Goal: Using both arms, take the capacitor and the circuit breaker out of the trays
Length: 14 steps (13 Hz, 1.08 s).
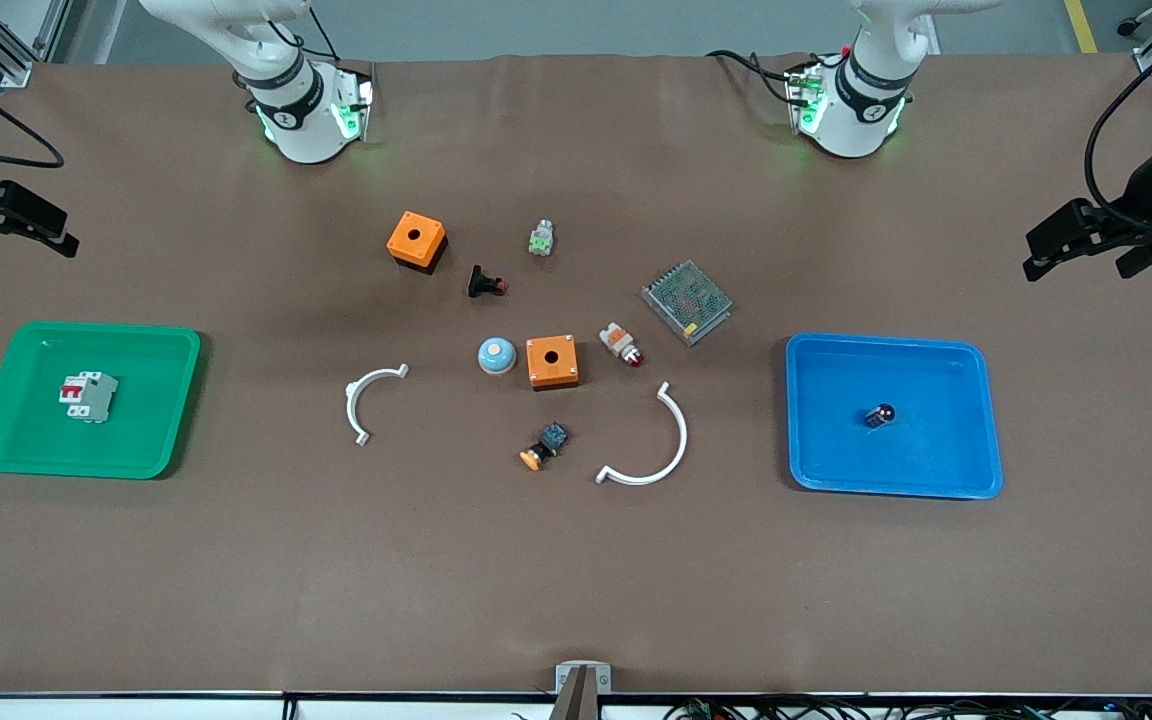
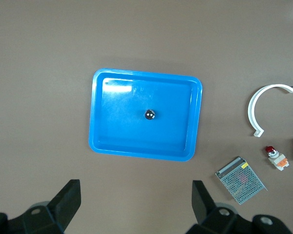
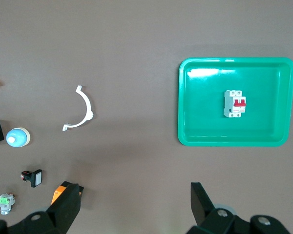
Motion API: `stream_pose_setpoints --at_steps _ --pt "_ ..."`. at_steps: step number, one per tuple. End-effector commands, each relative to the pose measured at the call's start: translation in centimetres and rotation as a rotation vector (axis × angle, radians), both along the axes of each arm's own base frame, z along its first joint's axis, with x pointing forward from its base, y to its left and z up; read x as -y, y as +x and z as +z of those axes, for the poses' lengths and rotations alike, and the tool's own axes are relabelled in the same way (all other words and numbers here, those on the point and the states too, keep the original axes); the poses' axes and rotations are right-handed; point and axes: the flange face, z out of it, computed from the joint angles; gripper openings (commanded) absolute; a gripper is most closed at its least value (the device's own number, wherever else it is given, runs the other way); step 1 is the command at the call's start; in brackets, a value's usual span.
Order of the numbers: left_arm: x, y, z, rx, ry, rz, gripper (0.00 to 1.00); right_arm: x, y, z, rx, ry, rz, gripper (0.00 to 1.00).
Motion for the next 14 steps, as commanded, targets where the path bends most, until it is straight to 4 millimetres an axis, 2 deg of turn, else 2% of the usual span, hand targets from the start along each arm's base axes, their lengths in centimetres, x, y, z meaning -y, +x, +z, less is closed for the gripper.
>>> stream_pose_setpoints --at_steps 1,4,5,7,10,12,13,14 --pt "-0.3 0.1 -0.1 -0.001 -0.016 0.010 1.00 -0.5 -0.9 0.2 0.005 -0.008 0.015 1.00" --pt "-0.1 0.2 0.0 0.004 -0.015 0.004 1.00 -0.5 -0.8 0.2 0.004 -0.007 0.015 1.00" --pt "-0.4 0.5 -0.7 -0.011 -0.018 0.012 1.00 -0.5 -0.7 0.2 0.005 -0.006 0.015 1.00" --pt "-0.2 2.2 -4.4 -0.085 -0.019 0.012 1.00 -0.1 -0.6 0.8 0.016 -0.002 0.006 1.00" --pt "0.3 4.4 -10.6 -0.193 -0.030 0.000 1.00 0.3 -0.6 0.7 0.013 -0.003 -0.003 1.00" --pt "0.8 6.4 -16.6 -0.261 -0.028 -0.015 1.00 0.7 -0.3 1.2 0.021 -0.017 -0.019 1.00" --pt "1.6 7.2 -18.8 -0.265 -0.023 -0.027 1.00 1.7 0.8 0.1 0.002 -0.021 -0.035 1.00" --pt "1.8 7.6 -21.1 -0.280 -0.023 -0.028 1.00 3.1 2.1 -1.8 -0.022 -0.018 -0.061 1.00"
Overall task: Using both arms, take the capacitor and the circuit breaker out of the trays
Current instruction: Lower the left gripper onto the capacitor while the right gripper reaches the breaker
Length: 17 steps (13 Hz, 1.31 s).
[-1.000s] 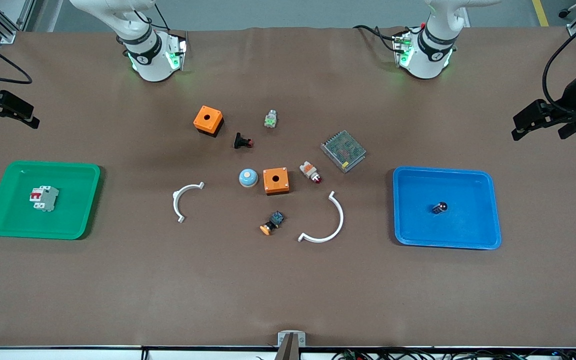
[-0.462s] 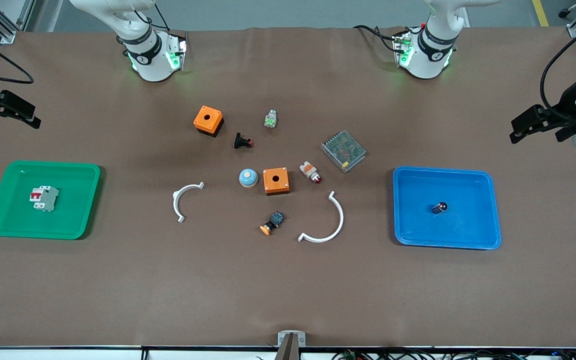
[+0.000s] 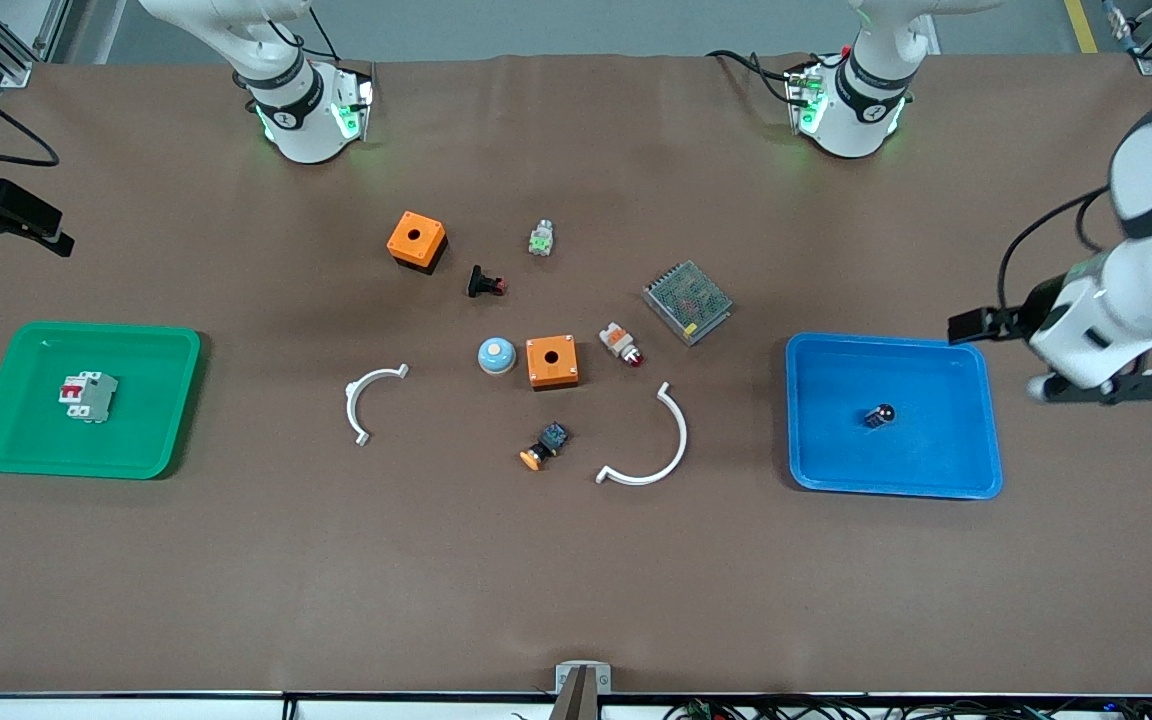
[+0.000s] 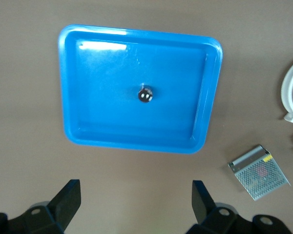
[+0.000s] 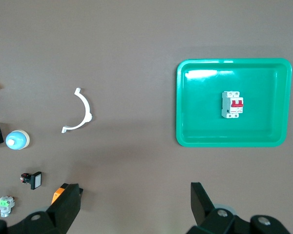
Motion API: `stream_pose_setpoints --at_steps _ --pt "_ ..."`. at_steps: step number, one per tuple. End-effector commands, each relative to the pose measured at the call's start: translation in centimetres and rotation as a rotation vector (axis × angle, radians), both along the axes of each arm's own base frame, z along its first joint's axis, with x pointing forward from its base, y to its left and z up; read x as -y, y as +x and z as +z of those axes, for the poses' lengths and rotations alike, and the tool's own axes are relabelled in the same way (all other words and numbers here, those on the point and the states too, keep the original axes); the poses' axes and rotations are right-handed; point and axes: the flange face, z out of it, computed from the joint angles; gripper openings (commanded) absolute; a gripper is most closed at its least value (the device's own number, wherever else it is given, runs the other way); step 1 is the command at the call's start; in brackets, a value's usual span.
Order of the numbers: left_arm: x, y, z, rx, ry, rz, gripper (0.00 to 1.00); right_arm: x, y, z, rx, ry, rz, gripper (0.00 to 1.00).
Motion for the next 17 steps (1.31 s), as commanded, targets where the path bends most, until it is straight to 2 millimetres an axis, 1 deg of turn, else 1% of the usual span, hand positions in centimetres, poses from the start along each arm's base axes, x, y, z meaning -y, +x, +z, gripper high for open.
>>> stream_pose_setpoints --at_steps 1,2,3,4,5,6,7,8,9,10,11,13,15,16,17 --pt "0.6 1.3 -5.1 -0.010 0.002 -0.015 1.00 3.8 4.0 -5.0 -0.043 -0.009 -0.069 1.00" --pt "0.6 1.1 -7.0 0.015 0.008 -0.018 1.00 4.7 5.8 -7.7 -0.053 -0.027 -0.067 1.00" --pt "0.5 0.7 -9.1 0.035 0.007 -0.016 1.00 6.1 6.4 -8.5 -0.048 -0.035 -0.086 1.00" --pt "0.3 0.3 -10.8 0.050 0.008 -0.015 1.00 8.0 6.6 -9.8 -0.055 -0.044 -0.112 1.00" --pt "0.1 -0.3 -12.4 0.062 0.007 -0.013 1.00 9.6 7.1 -11.9 -0.084 -0.078 -0.076 1.00" --pt "-0.1 -0.7 -13.8 0.082 0.006 -0.010 1.00 11.8 7.0 -13.1 -0.069 -0.079 -0.043 1.00" --pt "-0.2 -1.1 -15.3 0.114 0.003 -0.006 1.00 14.4 6.6 -15.9 -0.072 -0.077 -0.016 1.00" --pt "-0.2 -1.8 -16.6 0.124 0.002 -0.006 1.00 16.3 6.2 -18.5 -0.074 -0.071 0.018 1.00" --pt "-0.2 -2.2 -17.4 0.133 0.002 -0.006 1.00 18.1 5.8 -21.7 -0.068 -0.065 0.045 1.00" --pt "-0.3 -2.5 -18.4 0.139 0.000 -0.006 1.00 19.6 5.3 -24.7 -0.052 -0.052 0.063 1.00" --pt "-0.2 -2.7 -19.6 0.142 -0.001 -0.007 1.00 21.0 5.3 -27.4 -0.024 -0.065 0.111 1.00" --pt "-0.3 -2.6 -21.6 0.154 -0.004 -0.005 1.00 23.7 5.3 -31.6 0.007 -0.063 0.143 1.00" --pt "-0.3 -2.1 -22.9 0.179 -0.008 -0.008 1.00 24.5 5.2 -35.1 0.035 -0.024 0.150 1.00" --pt "-0.2 -1.9 -23.5 0.180 -0.009 -0.007 1.00 24.4 5.2 -36.2 0.030 -0.008 0.142 1.00" --pt "-0.2 -1.5 -23.9 0.184 -0.004 -0.017 1.00 24.4 5.3 -36.8 0.033 -0.009 0.140 1.00"
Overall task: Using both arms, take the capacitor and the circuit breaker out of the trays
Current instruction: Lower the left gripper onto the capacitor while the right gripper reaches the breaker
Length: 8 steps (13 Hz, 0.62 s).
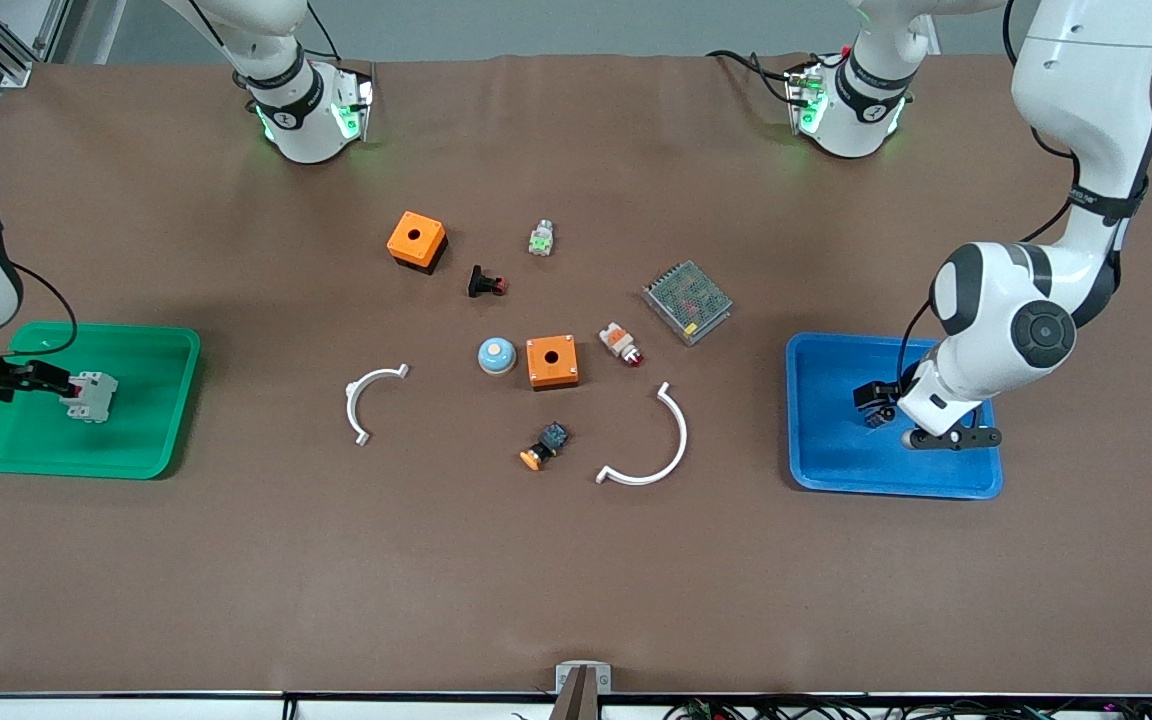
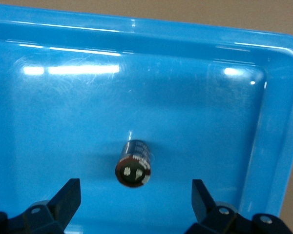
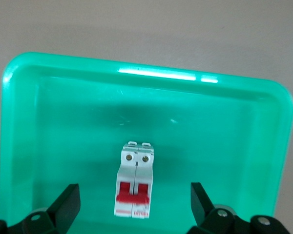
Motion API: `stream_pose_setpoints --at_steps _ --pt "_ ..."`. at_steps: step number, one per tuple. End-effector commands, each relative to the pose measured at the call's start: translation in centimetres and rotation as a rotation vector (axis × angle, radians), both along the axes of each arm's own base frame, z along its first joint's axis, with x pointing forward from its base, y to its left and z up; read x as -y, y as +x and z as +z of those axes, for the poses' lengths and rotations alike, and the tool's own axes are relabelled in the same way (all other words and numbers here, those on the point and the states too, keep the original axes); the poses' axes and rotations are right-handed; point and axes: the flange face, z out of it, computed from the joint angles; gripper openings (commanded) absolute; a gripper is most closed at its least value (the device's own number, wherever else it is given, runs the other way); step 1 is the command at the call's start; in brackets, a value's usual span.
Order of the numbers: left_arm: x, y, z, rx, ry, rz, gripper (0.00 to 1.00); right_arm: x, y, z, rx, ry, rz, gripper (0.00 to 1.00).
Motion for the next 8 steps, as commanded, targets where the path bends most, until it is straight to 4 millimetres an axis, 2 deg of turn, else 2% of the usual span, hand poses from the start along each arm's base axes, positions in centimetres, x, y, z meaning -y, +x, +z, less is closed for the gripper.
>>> stream_pose_setpoints --at_steps 1,2,4,6,8 --pt "-0.1 1.1 -0.9 0.019 0.019 -0.036 1.00 0.0 0.4 -0.9 0.015 0.023 0.009 1.00" --pt "-0.1 1.3 -1.1 0.019 0.020 -0.036 0.99 0.0 0.3 -1.9 0.006 0.026 0.024 1.00" --pt "-0.1 1.0 -2.0 0.004 0.021 -0.037 0.86 0.3 0.2 -3.3 0.019 0.013 0.043 1.00" --pt "0.0 1.0 -2.2 0.001 0.020 -0.036 0.68 0.6 -0.2 -4.7 0.009 0.015 0.043 1.00" --pt "-0.1 1.0 -2.1 0.001 0.021 -0.037 0.50 0.9 -0.5 -5.4 0.000 0.019 0.036 0.97"
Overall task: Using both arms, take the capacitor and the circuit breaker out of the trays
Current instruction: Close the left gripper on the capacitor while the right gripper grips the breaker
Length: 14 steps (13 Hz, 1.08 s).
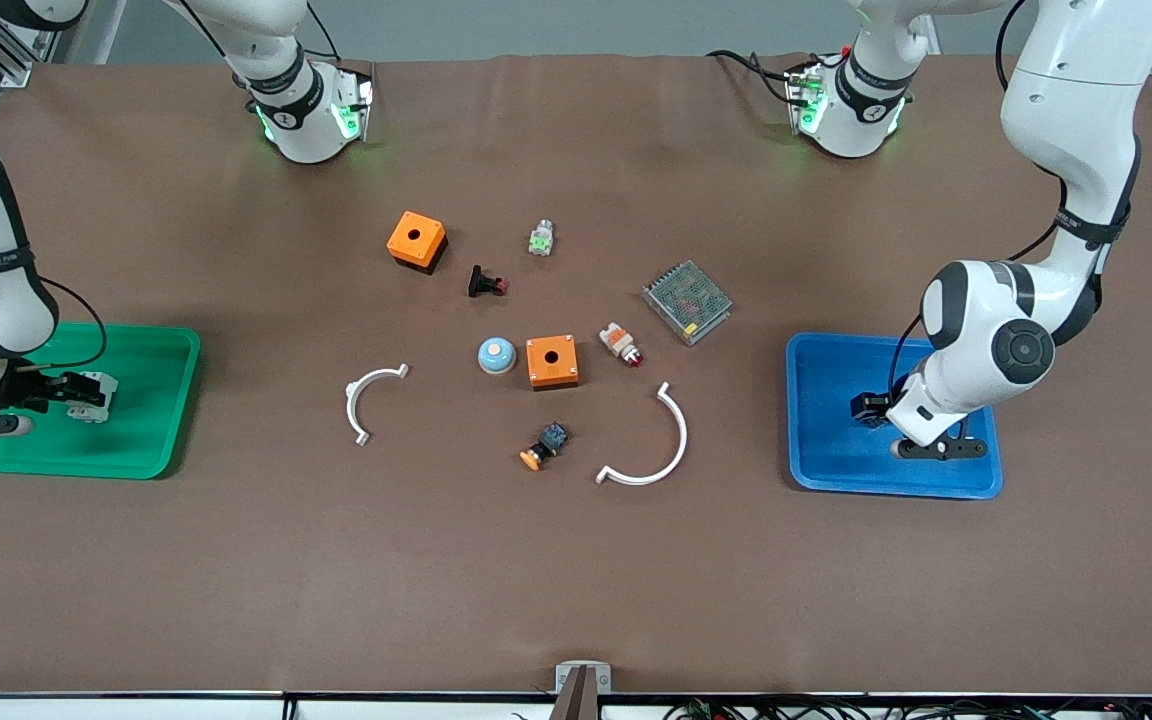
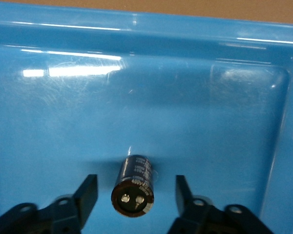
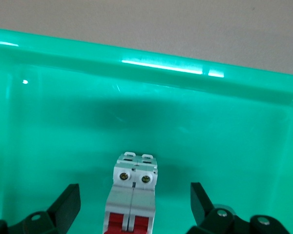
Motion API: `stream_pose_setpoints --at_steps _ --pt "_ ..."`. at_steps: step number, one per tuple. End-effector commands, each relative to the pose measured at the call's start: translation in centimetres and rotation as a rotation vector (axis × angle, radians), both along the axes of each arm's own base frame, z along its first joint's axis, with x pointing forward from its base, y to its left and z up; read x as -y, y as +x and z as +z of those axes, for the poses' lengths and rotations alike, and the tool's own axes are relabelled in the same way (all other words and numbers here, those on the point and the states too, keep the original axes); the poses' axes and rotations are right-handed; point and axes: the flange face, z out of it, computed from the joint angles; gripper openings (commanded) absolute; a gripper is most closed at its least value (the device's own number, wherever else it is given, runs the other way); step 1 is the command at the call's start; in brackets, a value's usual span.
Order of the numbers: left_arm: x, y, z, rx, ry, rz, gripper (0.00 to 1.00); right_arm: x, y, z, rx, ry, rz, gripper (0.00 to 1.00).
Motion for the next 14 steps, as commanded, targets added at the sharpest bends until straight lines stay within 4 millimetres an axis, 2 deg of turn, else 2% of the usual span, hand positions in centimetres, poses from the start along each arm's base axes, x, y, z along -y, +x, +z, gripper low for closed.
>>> stream_pose_setpoints --at_steps 1,2,3,5,6,7,8,9,10,12,13,14 --pt "-0.2 0.5 0.3 0.015 0.009 -0.019 0.41 0.5 -0.7 -0.9 0.002 0.024 -0.003 0.94" --pt "-0.1 0.6 0.5 0.018 0.009 -0.021 0.31 0.5 -0.9 -1.1 0.001 0.028 -0.011 0.87" --pt "-0.2 0.6 0.6 0.019 0.009 -0.018 0.25 0.4 -1.2 -1.4 -0.009 0.035 -0.011 0.75" --pt "-0.1 1.1 1.3 0.027 0.010 -0.017 0.20 0.2 -1.5 -1.5 -0.021 0.042 -0.020 0.45" --pt "-0.1 1.2 1.8 0.018 0.012 -0.016 0.20 0.1 -1.5 -1.4 -0.028 0.048 -0.023 0.27" --pt "0.2 1.6 3.4 0.012 0.014 -0.017 0.20 0.0 -1.5 -1.1 -0.034 0.053 -0.021 0.10" --pt "0.7 1.7 4.8 -0.006 0.017 -0.018 0.20 -0.4 -1.3 -0.8 -0.042 0.059 -0.014 0.03" --pt "2.0 2.1 6.7 -0.021 0.020 -0.027 0.20 -0.7 -0.6 0.3 -0.041 0.062 -0.019 0.01" --pt "4.2 2.4 8.3 -0.056 0.028 -0.026 0.20 -1.9 1.1 2.8 -0.031 0.059 -0.016 0.01" --pt "9.0 3.4 12.1 -0.094 0.049 0.007 0.20 -6.5 4.2 9.3 -0.072 0.077 0.005 0.01" --pt "11.5 3.7 12.8 -0.096 0.057 0.027 0.20 -8.8 5.1 11.7 -0.095 0.081 -0.033 0.01" --pt "14.4 3.9 12.9 -0.086 0.057 0.051 0.20 -11.9 5.8 13.5 -0.117 0.071 -0.031 0.01"
